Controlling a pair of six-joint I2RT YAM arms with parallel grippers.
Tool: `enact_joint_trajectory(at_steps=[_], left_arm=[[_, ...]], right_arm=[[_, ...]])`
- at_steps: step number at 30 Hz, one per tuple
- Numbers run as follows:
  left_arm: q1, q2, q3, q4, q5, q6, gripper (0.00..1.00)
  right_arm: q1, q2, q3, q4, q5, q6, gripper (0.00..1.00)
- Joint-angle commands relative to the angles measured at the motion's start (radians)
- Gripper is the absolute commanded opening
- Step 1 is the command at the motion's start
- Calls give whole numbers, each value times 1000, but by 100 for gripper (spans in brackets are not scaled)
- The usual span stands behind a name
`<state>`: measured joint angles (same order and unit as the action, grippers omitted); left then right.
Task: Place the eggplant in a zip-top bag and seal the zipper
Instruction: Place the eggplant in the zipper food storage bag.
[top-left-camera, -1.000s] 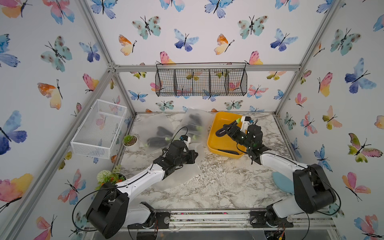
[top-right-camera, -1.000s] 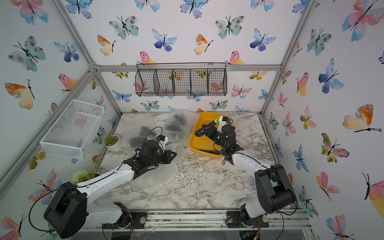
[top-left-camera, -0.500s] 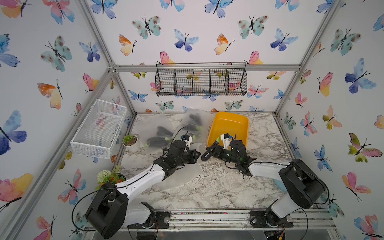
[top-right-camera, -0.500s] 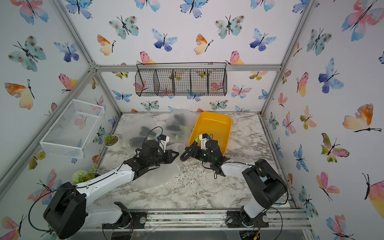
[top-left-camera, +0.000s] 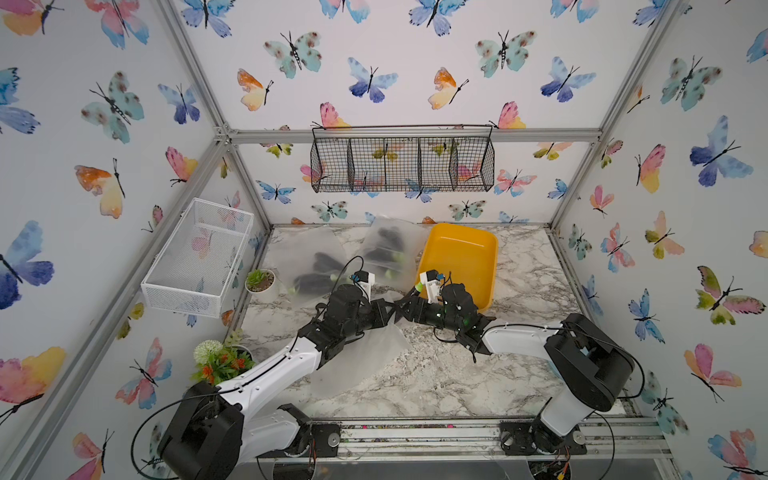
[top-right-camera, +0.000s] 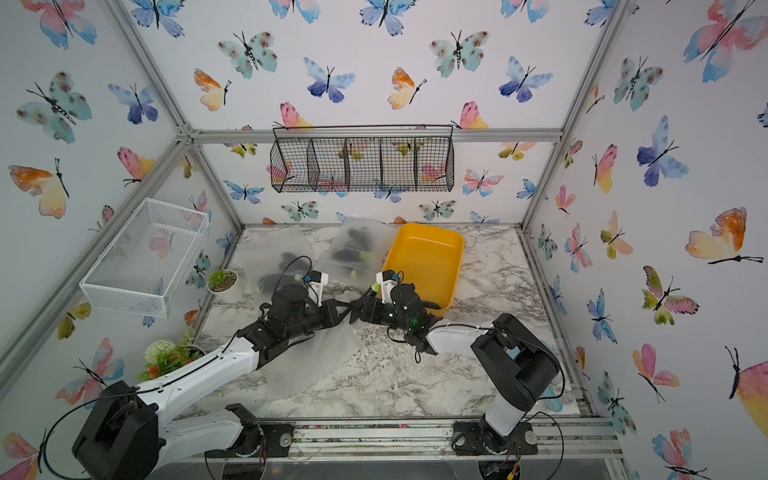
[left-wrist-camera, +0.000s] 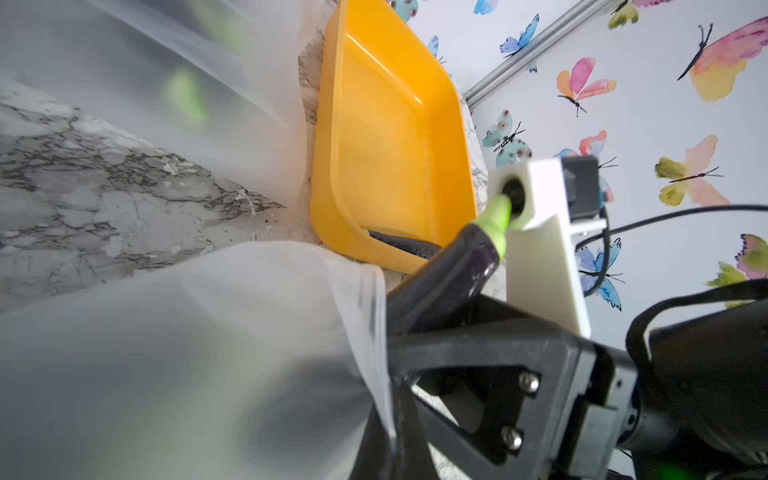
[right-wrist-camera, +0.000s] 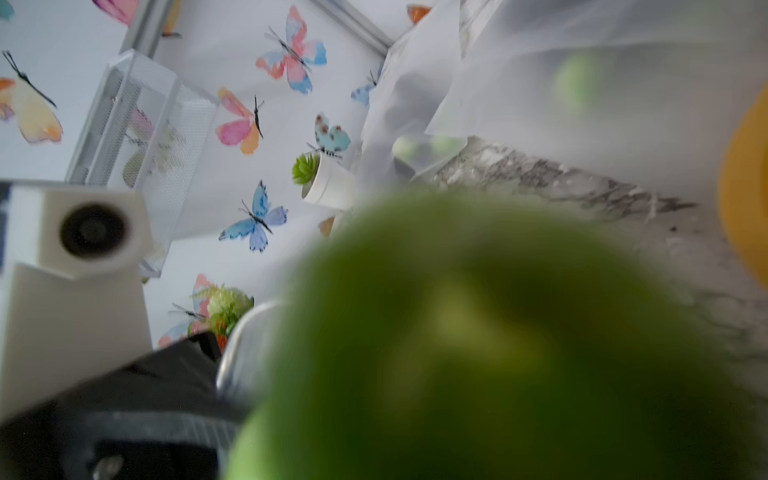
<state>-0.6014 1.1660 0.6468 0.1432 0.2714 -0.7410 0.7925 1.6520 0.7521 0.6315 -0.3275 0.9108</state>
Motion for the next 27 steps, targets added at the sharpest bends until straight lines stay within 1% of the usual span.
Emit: enact_joint_trajectory(at_steps=[1, 3, 6, 8, 9, 12, 15, 17, 19, 20, 21, 22, 23, 24, 26, 27], left_arm=[[8, -20, 3, 29, 2, 8, 0], [8, -17, -2, 29, 6, 14, 0], [7, -3, 6, 19, 27, 39, 0], [-2, 6, 7, 13, 41, 53, 0], [-9, 8, 9, 10, 43, 59, 0], [-15, 8, 5, 7, 42, 61, 0], [-15, -3, 6, 7, 34, 63, 0], [-14, -6, 12, -2, 30, 66, 0], [-14, -11, 9, -3, 19, 65, 0], [-14, -12, 6, 3, 14, 69, 0], [-14, -12, 11, -7, 7, 81, 0], [-14, -7, 20, -26, -4, 100, 0], [-15, 1, 31, -56, -27, 128, 0], [-15, 11, 40, -93, -57, 149, 0], [-15, 26, 43, -127, -87, 175, 0], [-15, 31, 43, -128, -92, 179, 0]], right_arm=[[4, -67, -1, -95, 53, -95, 59], [3, -99, 21, -155, 89, -136, 63], [-6, -137, 53, -238, 149, -202, 65], [-32, -144, 55, -249, 146, -212, 65], [-45, -141, 53, -243, 138, -212, 63], [-61, -112, 70, -238, 96, -227, 53], [-61, -74, 82, -240, 35, -214, 40], [-61, -42, 84, -208, -23, -193, 32], [-55, -12, 75, -148, -70, -148, 29], [-52, -3, 73, -124, -87, -135, 30], [-51, 0, 79, -127, -86, -131, 32], [-53, -7, 86, -141, -70, -136, 37], [-62, -24, 92, -168, -25, -151, 42], [-87, -43, 99, -194, -1, -170, 47], [-158, -57, 124, -247, 4, -201, 53], [-208, -52, 156, -306, 1, -227, 56]])
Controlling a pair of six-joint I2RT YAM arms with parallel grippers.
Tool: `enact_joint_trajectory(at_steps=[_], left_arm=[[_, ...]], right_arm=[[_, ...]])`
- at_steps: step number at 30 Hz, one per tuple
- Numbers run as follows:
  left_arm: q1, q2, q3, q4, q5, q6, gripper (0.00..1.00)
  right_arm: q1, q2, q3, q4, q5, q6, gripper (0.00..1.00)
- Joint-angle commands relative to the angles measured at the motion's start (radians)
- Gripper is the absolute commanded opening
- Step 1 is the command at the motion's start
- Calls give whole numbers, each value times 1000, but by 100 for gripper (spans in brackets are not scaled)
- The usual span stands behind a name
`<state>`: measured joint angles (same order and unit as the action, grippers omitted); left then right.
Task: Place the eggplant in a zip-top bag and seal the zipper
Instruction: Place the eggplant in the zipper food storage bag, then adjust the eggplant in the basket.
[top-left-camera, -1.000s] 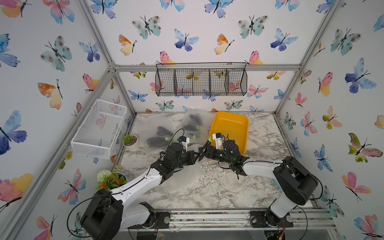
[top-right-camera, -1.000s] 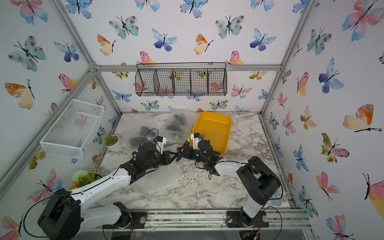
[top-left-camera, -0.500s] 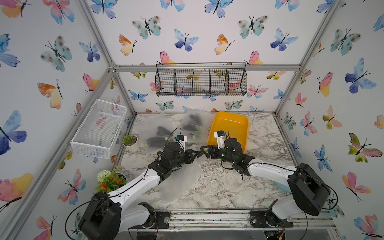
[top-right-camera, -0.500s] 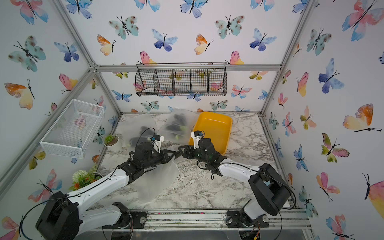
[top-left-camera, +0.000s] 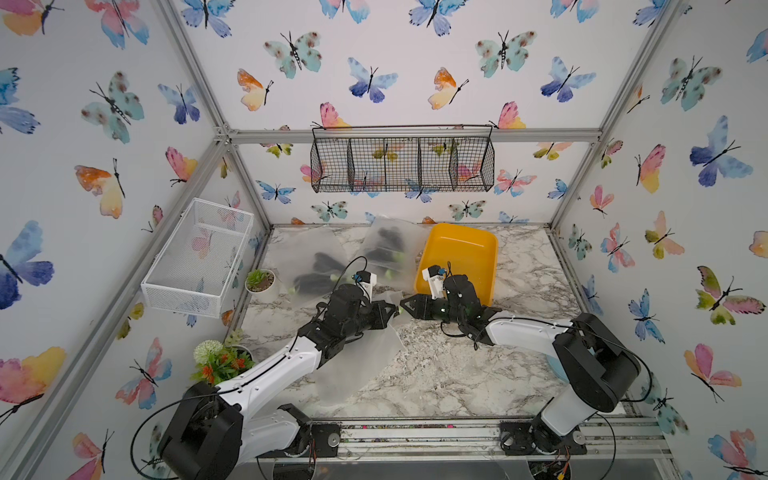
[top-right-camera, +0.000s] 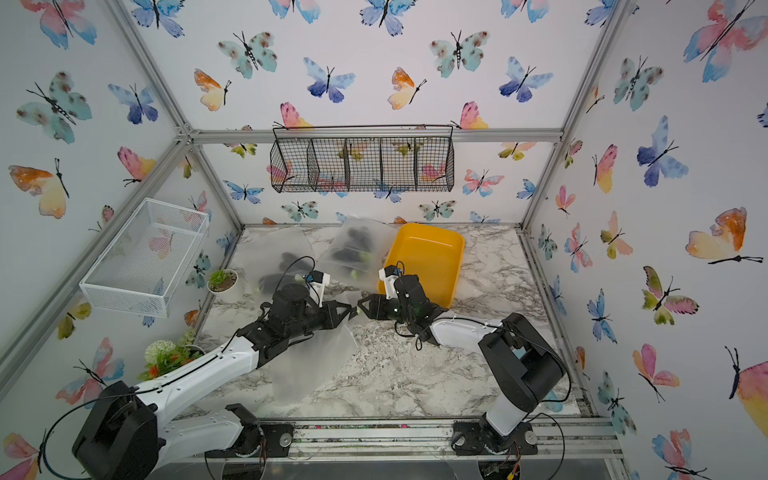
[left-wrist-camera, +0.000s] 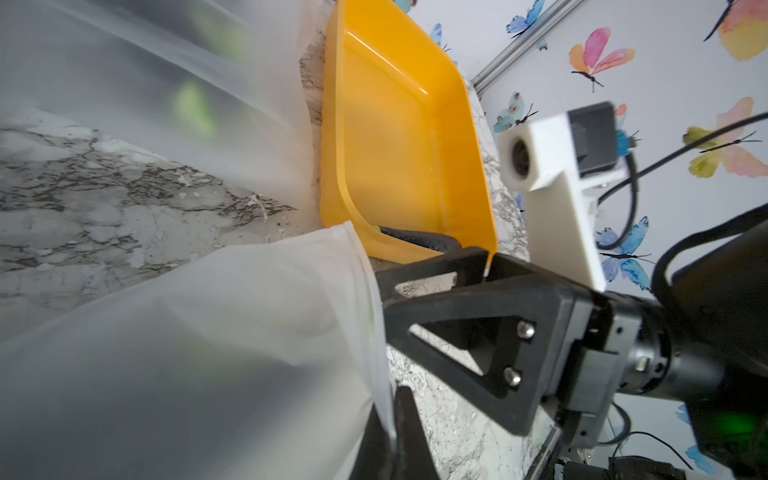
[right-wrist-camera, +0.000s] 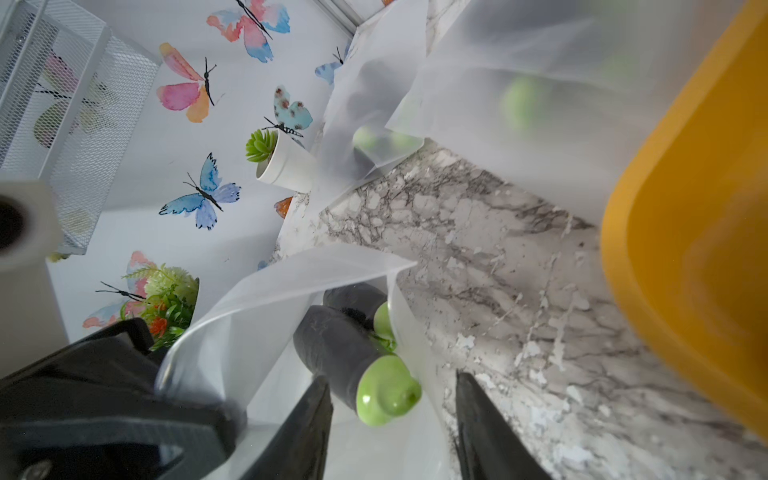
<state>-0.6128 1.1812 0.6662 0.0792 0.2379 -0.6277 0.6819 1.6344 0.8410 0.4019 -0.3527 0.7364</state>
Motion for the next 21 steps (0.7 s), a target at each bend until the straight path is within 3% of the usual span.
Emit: enact_joint_trajectory(at_steps=[1, 7, 10, 14, 21], left_arm=[[-4, 18, 24, -65, -63, 68, 0], [-7, 71, 77, -100, -81, 107, 0], [-5, 94, 94, -101, -82, 114, 0], [-3, 121, 131, -133, -53, 118, 0], [-2, 118, 145, -210, -25, 151, 0]], right_arm=[[-136, -28, 90, -127, 28, -80, 57], [-299, 151, 352, -631, 54, -391, 59], [-324, 238, 454, -802, 82, -526, 57], [-326, 265, 531, -898, 46, -670, 57], [-326, 235, 573, -1022, -99, -1059, 65]])
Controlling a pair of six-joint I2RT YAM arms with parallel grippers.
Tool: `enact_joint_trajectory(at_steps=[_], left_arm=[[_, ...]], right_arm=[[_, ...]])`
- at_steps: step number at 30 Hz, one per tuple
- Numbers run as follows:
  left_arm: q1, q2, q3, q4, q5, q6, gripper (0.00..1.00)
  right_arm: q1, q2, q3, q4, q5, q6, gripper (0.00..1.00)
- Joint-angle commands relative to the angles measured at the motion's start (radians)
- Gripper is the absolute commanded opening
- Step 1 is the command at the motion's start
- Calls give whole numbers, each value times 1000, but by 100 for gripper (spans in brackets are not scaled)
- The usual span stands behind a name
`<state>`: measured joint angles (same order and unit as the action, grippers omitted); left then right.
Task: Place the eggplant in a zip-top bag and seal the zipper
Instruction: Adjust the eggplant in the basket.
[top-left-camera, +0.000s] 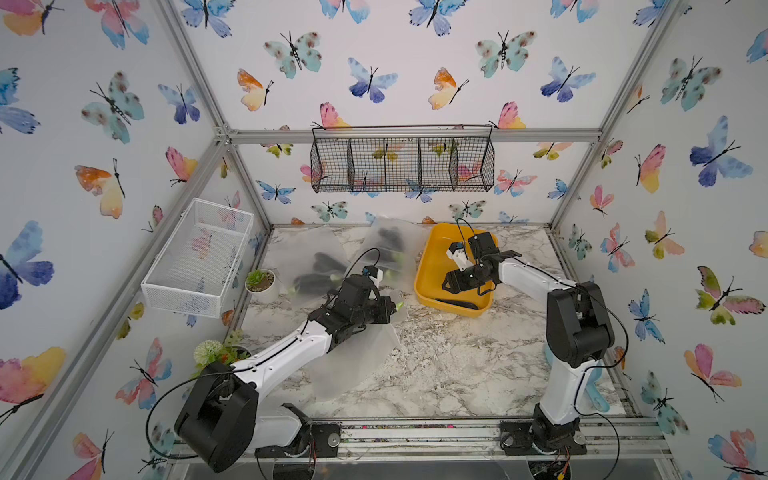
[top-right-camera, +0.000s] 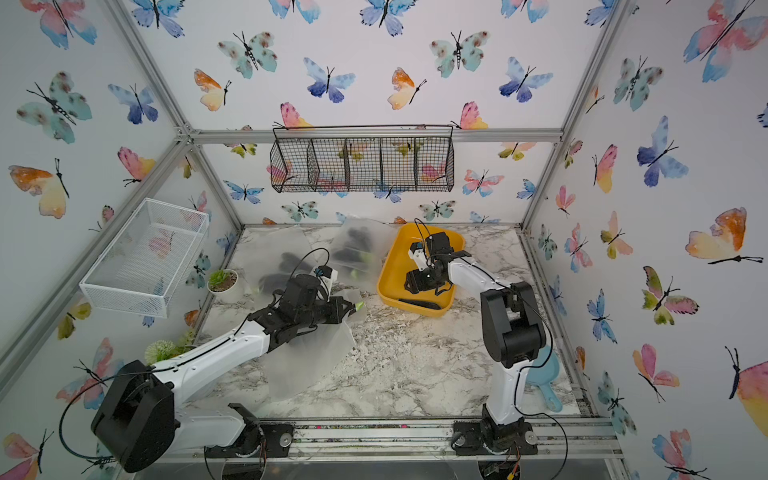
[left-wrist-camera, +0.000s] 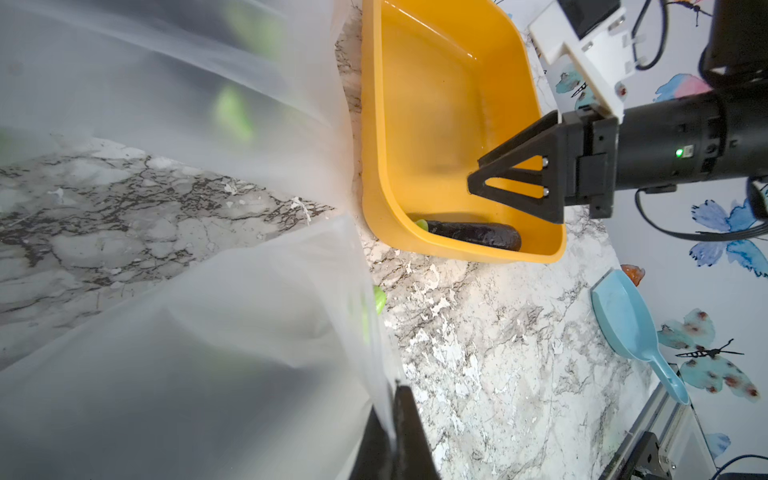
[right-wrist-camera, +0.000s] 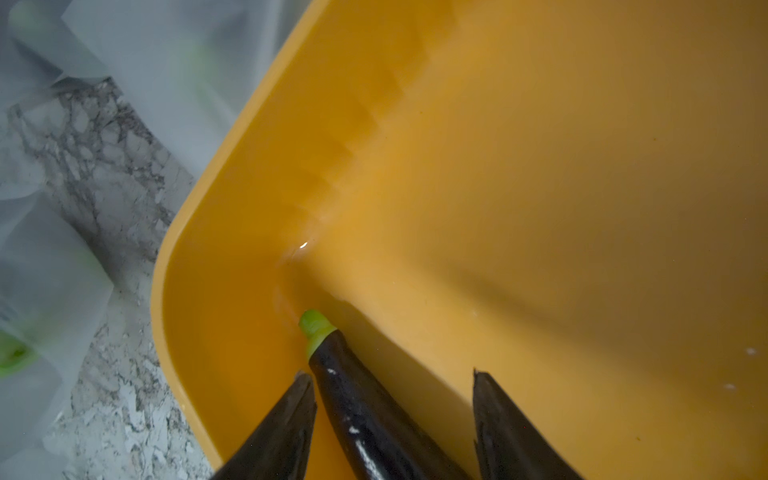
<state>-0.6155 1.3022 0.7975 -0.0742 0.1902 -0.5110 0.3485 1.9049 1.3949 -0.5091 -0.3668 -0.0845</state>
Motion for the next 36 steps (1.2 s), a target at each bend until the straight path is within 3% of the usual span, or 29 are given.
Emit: enact_joint_trajectory(at_steps=[1, 7, 12, 22, 30, 36], left_arm=[[0, -9, 10, -58, 28, 37, 0], [2, -78, -6, -84, 17, 58, 0], [9, -119, -28, -91, 9, 59, 0], [13, -100, -39, -70, 16, 54, 0], [30, -74, -44, -55, 16, 48, 0], [43, -51, -44, -42, 26, 44, 0]], right_arm=[[7, -34, 15, -119, -95, -285, 66], [6, 78, 119, -230, 9, -419, 67], [7, 108, 141, -259, -65, -518, 69], [29, 127, 31, -145, 10, -535, 72], [50, 213, 30, 6, 236, -461, 72], [37, 185, 37, 118, 255, -414, 47]])
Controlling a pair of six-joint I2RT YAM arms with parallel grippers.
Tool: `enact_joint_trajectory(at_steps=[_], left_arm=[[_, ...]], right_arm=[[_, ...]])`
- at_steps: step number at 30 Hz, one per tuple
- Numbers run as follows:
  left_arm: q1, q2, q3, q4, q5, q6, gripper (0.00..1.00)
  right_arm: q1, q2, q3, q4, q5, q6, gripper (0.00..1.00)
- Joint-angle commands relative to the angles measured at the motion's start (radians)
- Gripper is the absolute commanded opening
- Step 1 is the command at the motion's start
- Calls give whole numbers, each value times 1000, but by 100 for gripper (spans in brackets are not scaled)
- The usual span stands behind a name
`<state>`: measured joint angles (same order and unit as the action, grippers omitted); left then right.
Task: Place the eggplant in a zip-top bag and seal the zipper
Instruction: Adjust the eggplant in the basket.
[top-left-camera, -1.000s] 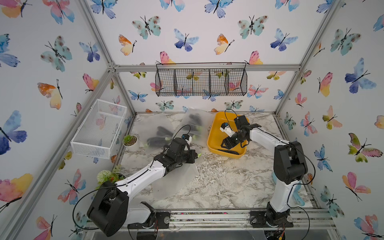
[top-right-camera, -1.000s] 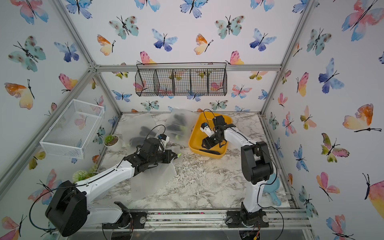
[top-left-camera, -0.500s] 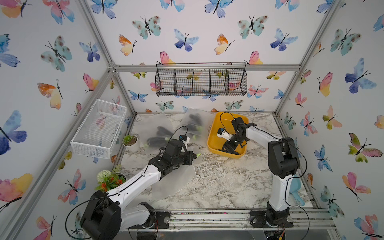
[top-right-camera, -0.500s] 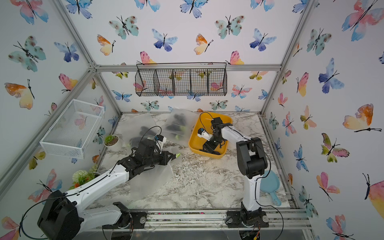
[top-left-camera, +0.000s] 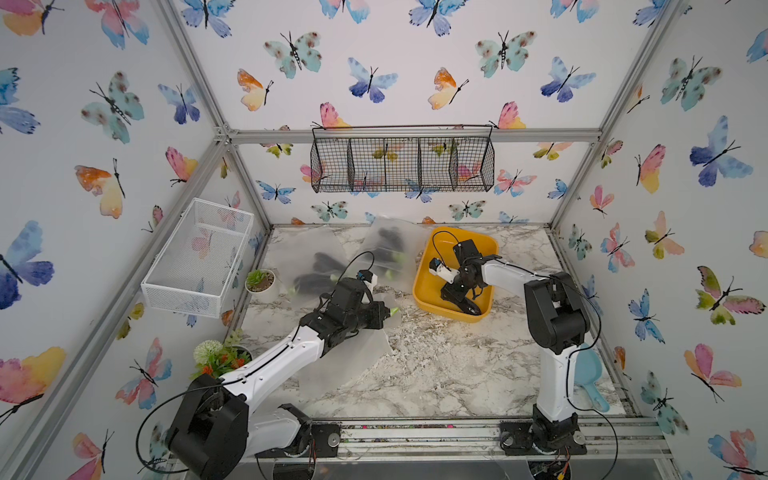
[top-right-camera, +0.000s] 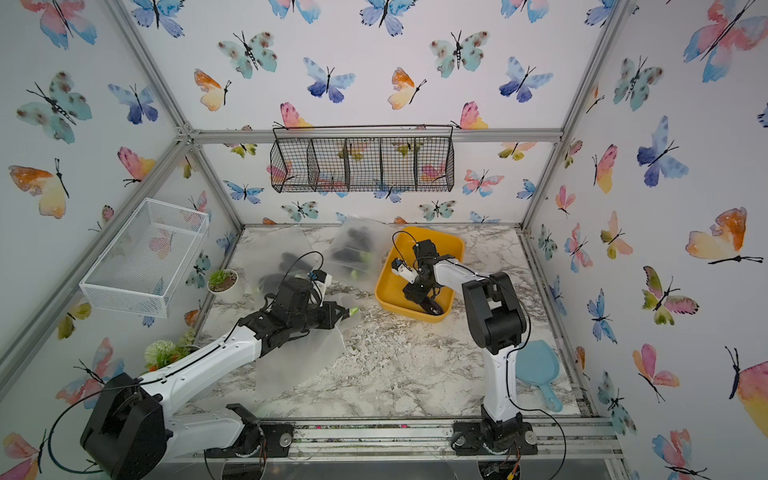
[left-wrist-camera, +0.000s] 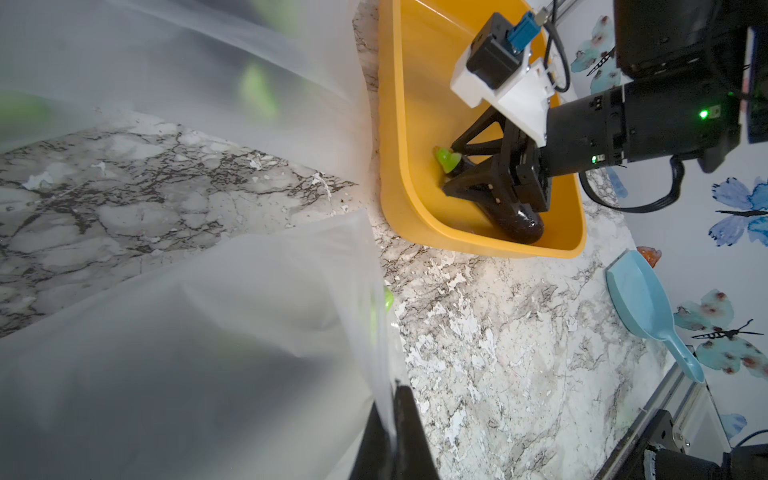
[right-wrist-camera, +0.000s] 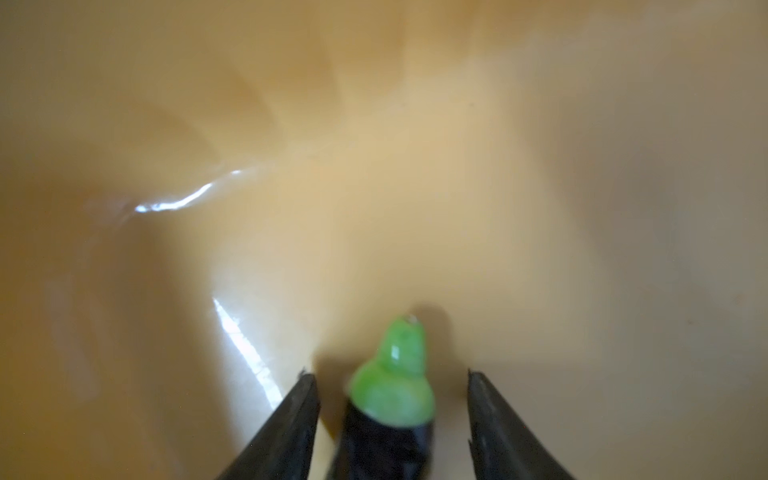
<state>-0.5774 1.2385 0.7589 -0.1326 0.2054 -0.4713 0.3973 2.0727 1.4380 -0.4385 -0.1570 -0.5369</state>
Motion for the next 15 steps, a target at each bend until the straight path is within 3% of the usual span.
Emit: enact_joint_trajectory(at_steps=[1, 2, 15], left_arm=[[6, 15, -4, 17, 11, 3, 0], [7, 18, -4, 18, 12, 3, 0], [7, 32, 8, 39, 26, -3, 0]], right_arm=[[-16, 11, -2, 54, 38, 43, 40], [-18, 3, -1, 60, 39, 43, 36], [-55, -65, 44, 89, -47, 131, 33]])
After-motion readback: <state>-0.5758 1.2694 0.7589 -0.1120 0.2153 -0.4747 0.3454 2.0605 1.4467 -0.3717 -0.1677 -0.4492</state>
